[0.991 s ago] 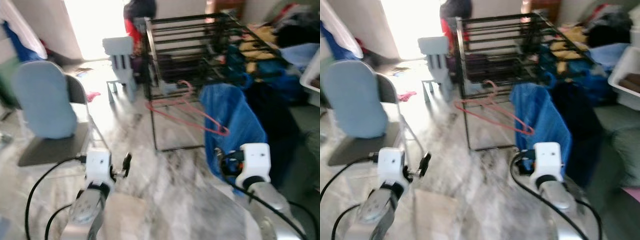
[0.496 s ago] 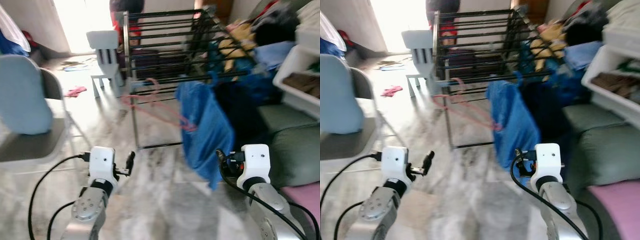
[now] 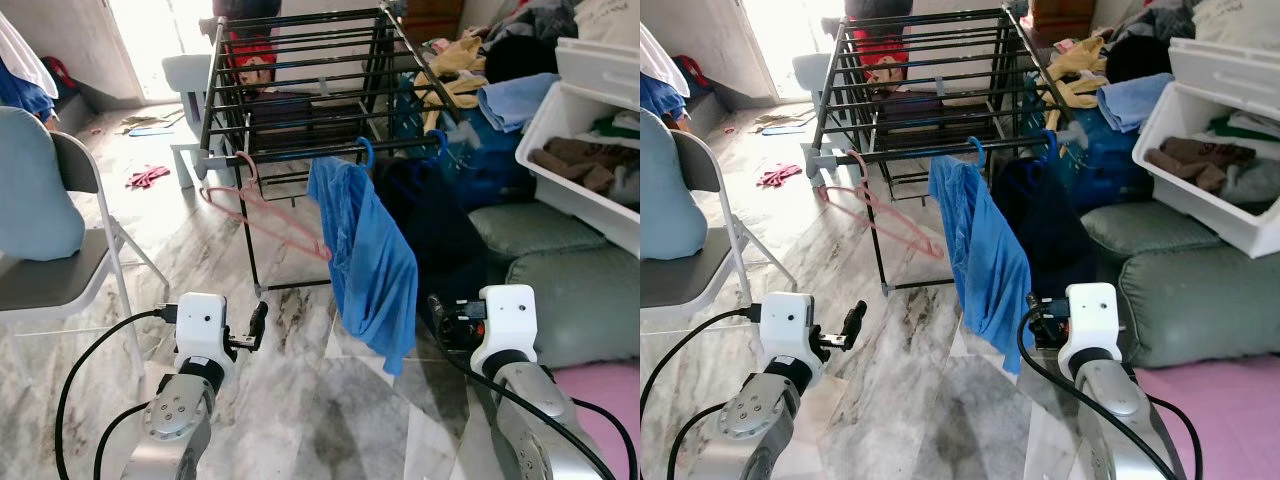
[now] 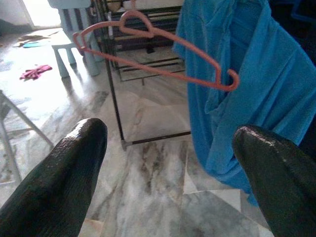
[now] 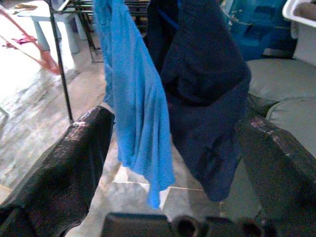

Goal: Hang hanger

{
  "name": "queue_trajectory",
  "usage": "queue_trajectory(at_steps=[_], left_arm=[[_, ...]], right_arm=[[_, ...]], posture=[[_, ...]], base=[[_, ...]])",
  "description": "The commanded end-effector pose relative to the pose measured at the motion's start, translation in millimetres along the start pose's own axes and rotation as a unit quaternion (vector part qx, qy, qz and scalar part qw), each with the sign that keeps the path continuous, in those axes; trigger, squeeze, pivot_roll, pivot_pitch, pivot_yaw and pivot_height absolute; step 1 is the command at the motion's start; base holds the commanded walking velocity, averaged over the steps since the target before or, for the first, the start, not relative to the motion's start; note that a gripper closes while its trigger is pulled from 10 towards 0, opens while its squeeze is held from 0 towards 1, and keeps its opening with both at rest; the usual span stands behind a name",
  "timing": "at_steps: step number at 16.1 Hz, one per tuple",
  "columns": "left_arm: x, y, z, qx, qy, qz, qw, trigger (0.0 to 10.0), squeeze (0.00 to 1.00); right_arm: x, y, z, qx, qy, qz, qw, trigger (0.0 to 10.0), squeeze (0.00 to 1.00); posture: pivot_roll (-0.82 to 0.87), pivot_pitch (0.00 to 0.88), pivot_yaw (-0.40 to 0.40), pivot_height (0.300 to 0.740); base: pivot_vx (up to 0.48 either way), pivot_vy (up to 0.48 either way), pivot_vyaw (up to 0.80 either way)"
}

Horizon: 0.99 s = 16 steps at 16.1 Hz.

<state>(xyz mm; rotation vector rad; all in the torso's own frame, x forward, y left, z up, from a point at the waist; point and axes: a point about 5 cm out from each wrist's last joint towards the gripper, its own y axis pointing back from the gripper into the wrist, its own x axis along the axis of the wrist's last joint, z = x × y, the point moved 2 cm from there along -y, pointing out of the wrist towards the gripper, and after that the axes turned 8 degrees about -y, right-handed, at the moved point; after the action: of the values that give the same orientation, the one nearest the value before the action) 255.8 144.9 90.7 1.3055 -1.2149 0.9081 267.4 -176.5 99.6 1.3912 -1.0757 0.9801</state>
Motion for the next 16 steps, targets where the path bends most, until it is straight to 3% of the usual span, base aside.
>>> queue_trajectory(at_steps=[1, 3, 16], left_arm=[[1, -0.4, -8.1, 0.016, -0.009, -0.002, 1.0, 10.0, 0.0], [1, -1.1, -8.1, 0.019, -0.011, -0.003, 1.0, 10.0, 0.0], [-3, -0.7, -19.1, 0.053, -0.02, -0.019, 0.998, 10.0, 0.0]], right_arm=[[4, -0.7, -9.9, 0.018, 0.0, 0.01, 1.0, 10.0, 0.0], [6, -0.5, -13.4, 0.033, 0.022, 0.014, 0.999, 10.0, 0.0], [4, 1.5, -21.1, 0.051, 0.012, 0.011, 0.999, 10.0, 0.0]], posture=[[-0.08, 0.0, 0.049, 0.74], [-0.08, 0.0, 0.051, 0.74], [-0.07, 0.0, 0.053, 0.74]], base=[[0.0, 0.0, 0.0], [0.0, 0.0, 0.4], [0.0, 0.0, 0.8]])
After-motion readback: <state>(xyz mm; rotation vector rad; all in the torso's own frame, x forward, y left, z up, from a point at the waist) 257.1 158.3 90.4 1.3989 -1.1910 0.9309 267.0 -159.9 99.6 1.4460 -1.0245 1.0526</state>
